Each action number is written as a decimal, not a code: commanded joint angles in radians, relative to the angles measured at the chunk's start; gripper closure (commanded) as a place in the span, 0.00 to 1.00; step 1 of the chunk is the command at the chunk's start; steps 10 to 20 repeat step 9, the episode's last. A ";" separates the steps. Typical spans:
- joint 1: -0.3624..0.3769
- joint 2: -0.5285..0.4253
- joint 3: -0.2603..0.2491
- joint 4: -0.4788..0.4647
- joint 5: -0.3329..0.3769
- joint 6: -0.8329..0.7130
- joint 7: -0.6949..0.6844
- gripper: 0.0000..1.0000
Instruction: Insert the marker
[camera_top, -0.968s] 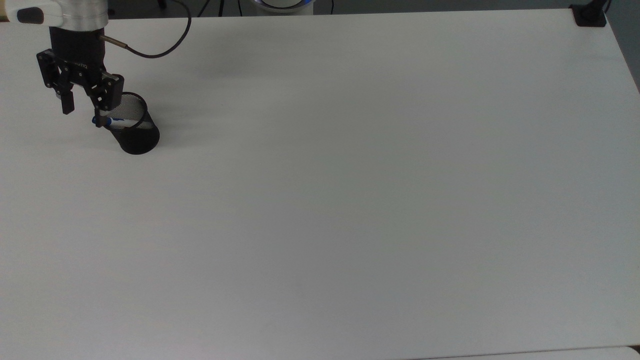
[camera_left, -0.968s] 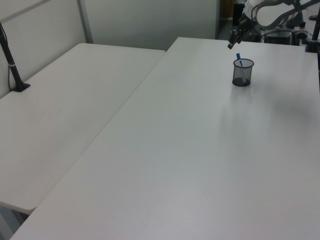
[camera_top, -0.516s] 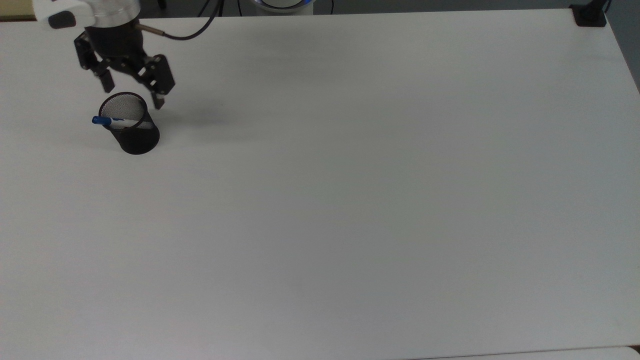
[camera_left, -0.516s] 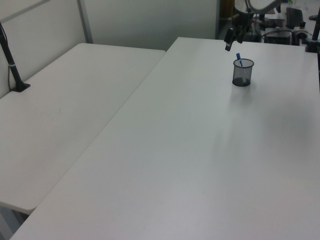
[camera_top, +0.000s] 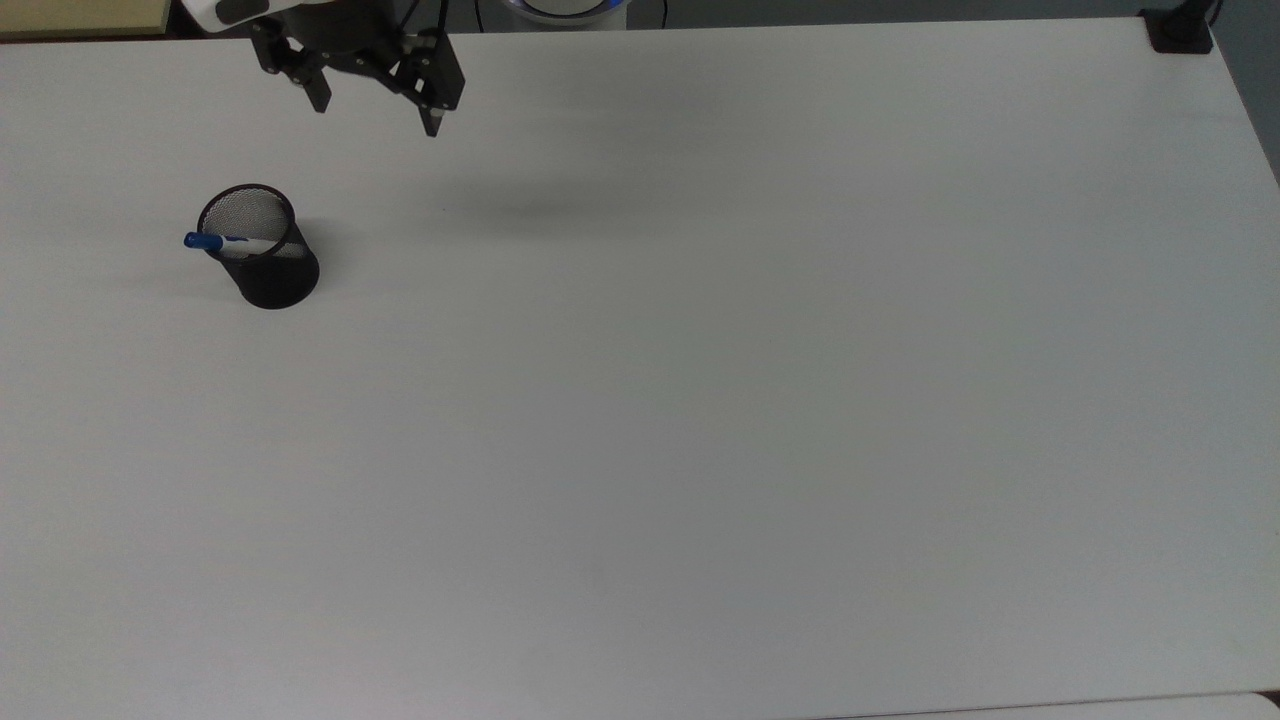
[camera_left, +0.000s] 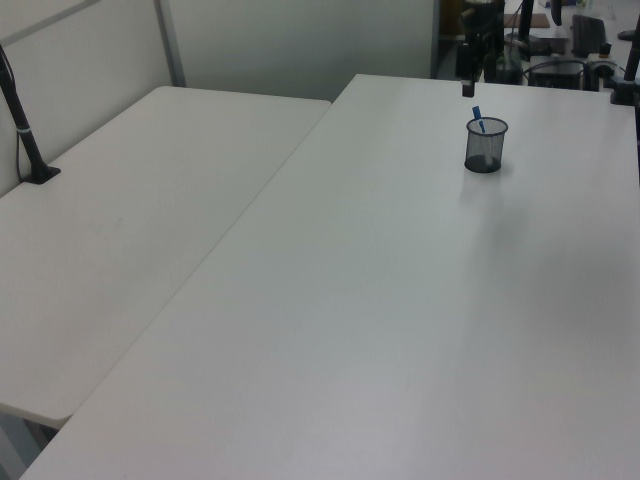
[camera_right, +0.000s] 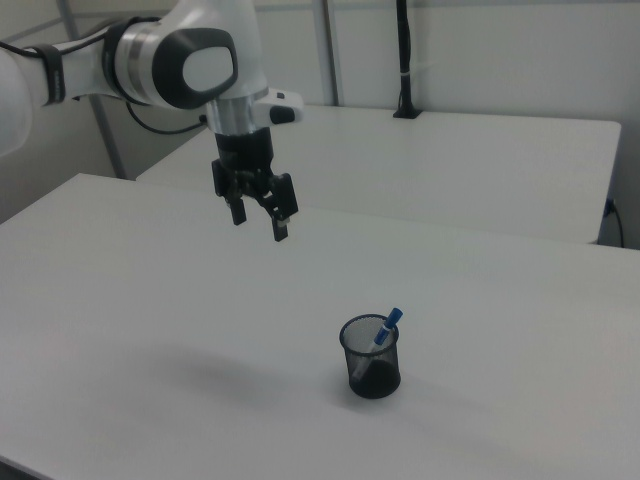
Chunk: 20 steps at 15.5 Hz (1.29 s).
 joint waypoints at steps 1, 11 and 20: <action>0.053 -0.021 -0.011 0.009 -0.003 -0.079 -0.002 0.00; 0.040 -0.043 -0.023 0.011 0.002 -0.084 0.006 0.00; 0.040 -0.043 -0.023 0.011 0.002 -0.084 0.006 0.00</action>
